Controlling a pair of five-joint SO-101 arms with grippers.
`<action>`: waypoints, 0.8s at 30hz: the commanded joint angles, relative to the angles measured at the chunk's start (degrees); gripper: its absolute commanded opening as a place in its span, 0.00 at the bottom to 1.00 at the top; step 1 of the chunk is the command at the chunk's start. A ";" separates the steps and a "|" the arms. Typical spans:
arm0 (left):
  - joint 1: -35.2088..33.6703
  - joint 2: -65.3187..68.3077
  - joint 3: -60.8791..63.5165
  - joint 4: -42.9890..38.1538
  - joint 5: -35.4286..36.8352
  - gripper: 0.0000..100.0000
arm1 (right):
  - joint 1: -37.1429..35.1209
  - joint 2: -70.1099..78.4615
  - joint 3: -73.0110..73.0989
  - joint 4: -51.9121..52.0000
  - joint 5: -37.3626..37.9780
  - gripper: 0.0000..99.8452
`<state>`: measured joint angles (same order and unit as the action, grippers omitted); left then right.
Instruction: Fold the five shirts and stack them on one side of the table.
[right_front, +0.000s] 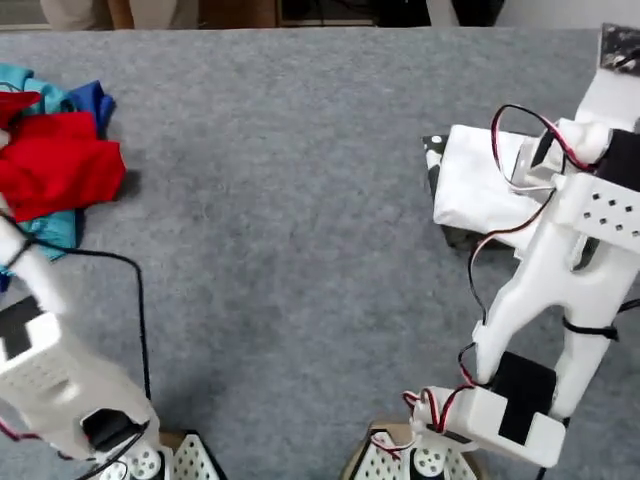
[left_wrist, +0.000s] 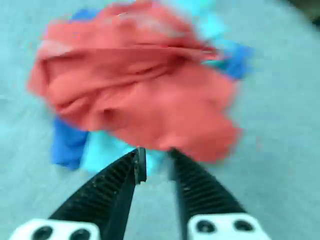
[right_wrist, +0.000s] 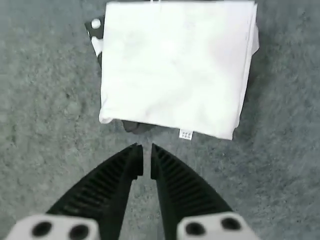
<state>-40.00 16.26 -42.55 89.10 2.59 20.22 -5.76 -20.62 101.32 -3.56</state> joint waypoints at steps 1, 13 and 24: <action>-8.18 0.84 9.49 -15.56 0.18 0.19 | -0.75 -2.15 2.68 0.79 -0.70 0.04; -3.60 14.55 21.63 -37.01 0.35 0.12 | -0.75 -2.24 3.21 0.88 -0.53 0.04; 13.27 -11.30 5.80 6.33 0.70 0.02 | -0.75 -2.24 3.56 0.79 -0.26 0.04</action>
<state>-34.73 15.65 -32.18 86.37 2.68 20.13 -5.76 -16.66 101.32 -3.56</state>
